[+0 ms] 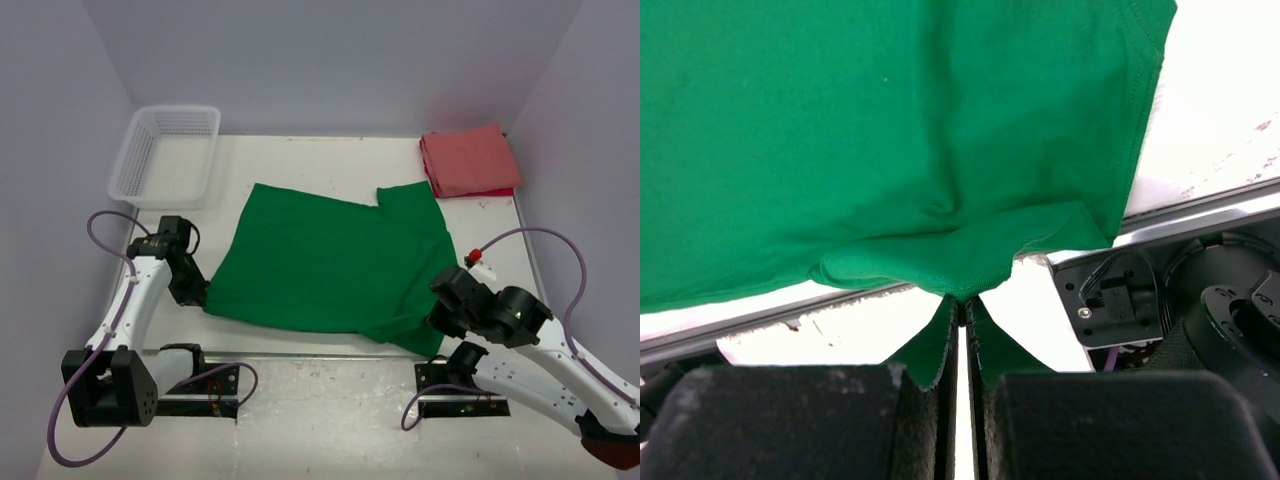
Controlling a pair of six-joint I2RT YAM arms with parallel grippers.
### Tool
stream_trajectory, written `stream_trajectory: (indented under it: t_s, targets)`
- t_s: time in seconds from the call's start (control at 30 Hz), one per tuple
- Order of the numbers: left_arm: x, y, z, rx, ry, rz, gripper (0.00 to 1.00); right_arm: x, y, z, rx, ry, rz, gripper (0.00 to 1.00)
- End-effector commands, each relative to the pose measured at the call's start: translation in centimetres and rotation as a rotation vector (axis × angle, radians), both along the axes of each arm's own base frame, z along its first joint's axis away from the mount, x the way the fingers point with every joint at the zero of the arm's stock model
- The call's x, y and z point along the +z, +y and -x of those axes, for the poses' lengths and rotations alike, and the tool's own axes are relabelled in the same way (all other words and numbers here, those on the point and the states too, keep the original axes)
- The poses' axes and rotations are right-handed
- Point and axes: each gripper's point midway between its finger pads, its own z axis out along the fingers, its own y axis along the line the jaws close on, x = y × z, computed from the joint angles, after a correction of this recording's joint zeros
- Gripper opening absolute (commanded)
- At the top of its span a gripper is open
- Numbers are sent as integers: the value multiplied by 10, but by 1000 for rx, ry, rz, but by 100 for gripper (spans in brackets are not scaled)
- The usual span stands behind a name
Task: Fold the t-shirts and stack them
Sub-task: Fold the flattened tshirt in 1/3 of the way
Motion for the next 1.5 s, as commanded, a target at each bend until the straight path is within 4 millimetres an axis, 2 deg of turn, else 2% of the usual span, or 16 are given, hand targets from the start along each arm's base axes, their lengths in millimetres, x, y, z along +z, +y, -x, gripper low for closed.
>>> stream_trajectory:
  t_s: [0.0, 0.13, 0.27, 0.47, 0.67, 0.93, 1.07, 1.2, 1.47]
  targets:
    - [1, 1, 18, 22, 17, -10, 0, 0, -33, 17, -44, 54, 124, 0]
    - [-3, 0, 17, 24, 17, -5, 0, -3, -33, 16, -42, 59, 142, 0]
    - [5, 2, -16, 17, -24, -14, 0, -1, -30, 12, -36, 51, 140, 0]
    - [9, 7, -64, -25, -76, -39, 0, 2, -36, 9, -46, 41, 181, 0]
    - [3, 12, -92, -53, -75, -71, 0, 5, -38, 1, -54, 35, 235, 0]
    - [13, -27, -135, -217, -151, -46, 0, 9, -41, -16, -102, 13, 317, 0]
    - [13, -36, -147, -249, -148, -46, 0, 9, -44, -24, -136, 17, 336, 0]
    - [12, -34, -156, -253, -142, -63, 0, 3, -46, -29, -134, 32, 325, 0]
    - [-12, -37, -158, -264, -92, -50, 0, -1, -39, -39, -103, 54, 334, 0]
